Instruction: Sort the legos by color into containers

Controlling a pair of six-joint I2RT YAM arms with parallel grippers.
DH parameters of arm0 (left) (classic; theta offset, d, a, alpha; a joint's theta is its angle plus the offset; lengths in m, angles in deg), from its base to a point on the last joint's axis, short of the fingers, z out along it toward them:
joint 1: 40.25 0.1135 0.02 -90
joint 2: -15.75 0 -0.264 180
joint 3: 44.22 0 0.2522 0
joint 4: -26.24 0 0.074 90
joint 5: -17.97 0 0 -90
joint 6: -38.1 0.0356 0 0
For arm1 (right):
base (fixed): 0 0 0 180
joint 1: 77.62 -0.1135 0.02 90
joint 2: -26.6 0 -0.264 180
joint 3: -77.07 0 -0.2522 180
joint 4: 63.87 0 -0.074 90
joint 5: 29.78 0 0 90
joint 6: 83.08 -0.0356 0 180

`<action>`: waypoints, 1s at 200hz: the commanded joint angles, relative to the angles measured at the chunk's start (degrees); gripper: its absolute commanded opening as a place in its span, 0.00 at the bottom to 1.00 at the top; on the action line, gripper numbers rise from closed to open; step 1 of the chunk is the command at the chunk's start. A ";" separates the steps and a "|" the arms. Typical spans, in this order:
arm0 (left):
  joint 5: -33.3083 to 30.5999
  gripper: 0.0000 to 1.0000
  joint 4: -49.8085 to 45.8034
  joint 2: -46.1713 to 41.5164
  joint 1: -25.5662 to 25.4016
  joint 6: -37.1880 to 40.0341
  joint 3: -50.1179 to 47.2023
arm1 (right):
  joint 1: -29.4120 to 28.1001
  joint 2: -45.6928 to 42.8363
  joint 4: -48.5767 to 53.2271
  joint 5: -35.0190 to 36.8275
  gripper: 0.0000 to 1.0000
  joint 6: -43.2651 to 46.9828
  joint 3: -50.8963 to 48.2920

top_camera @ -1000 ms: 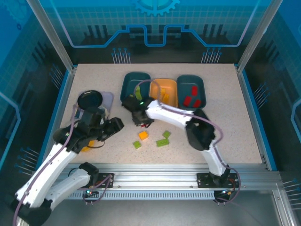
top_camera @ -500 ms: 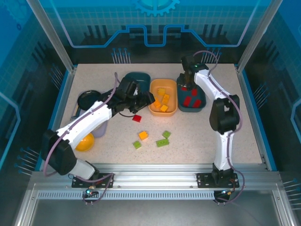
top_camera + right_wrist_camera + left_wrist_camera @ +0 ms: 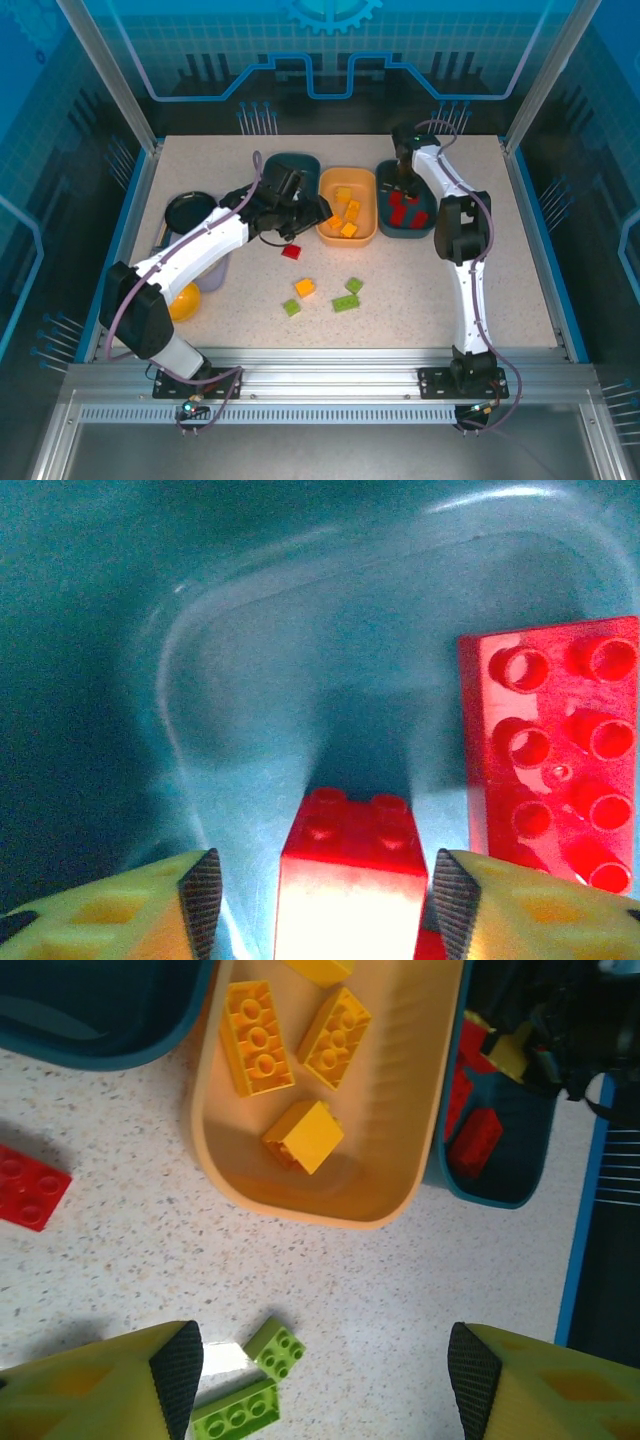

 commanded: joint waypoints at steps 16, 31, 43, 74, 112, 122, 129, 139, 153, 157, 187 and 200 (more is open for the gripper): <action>-4.02 0.69 -8.59 -5.37 -0.39 1.21 -1.66 | -1.41 -15.06 -1.22 -2.41 0.63 3.08 -3.46; -5.13 0.69 -11.53 -7.76 -0.33 1.41 -2.71 | -3.04 -22.10 -4.19 -1.99 0.63 4.90 -8.56; -5.86 0.69 -14.38 -9.65 -0.40 1.37 -3.55 | -5.06 -28.94 -8.19 -1.64 0.64 6.49 -15.35; -4.09 0.69 -18.75 -14.36 -0.49 3.52 -8.86 | -12.80 -48.99 -21.15 -4.26 0.63 11.38 -38.77; -1.18 0.69 -21.83 -15.63 -2.60 11.43 -18.85 | -28.09 -66.27 -28.03 -7.75 0.64 8.38 -65.65; -0.42 0.70 -21.31 -15.32 -3.41 10.29 -21.56 | -32.27 -69.60 -29.81 -8.37 0.65 6.08 -71.33; -0.09 0.71 -20.37 -15.39 -4.21 8.41 -23.15 | -35.13 -71.69 -31.23 -8.48 0.68 4.58 -74.89; 0.22 0.73 -18.77 -15.57 -5.40 4.74 -25.03 | -37.85 -74.47 -33.23 -8.87 0.71 2.11 -79.90; 1.10 0.74 -15.70 -15.09 -6.30 -1.40 -27.07 | -40.20 -77.34 -34.43 -9.14 0.72 -0.64 -83.97; 1.46 0.74 -14.54 -14.63 -6.46 -2.98 -27.58 | -40.86 -77.81 -34.38 -8.83 0.72 -1.28 -84.69; 2.24 0.75 -9.22 -9.63 -7.75 -9.42 -28.04 | -42.49 -79.82 -32.15 -7.28 0.71 -2.42 -86.55; 2.43 0.75 -8.30 -6.94 -8.19 -10.13 -26.91 | -42.54 -80.40 -31.12 -6.92 0.72 -2.23 -86.55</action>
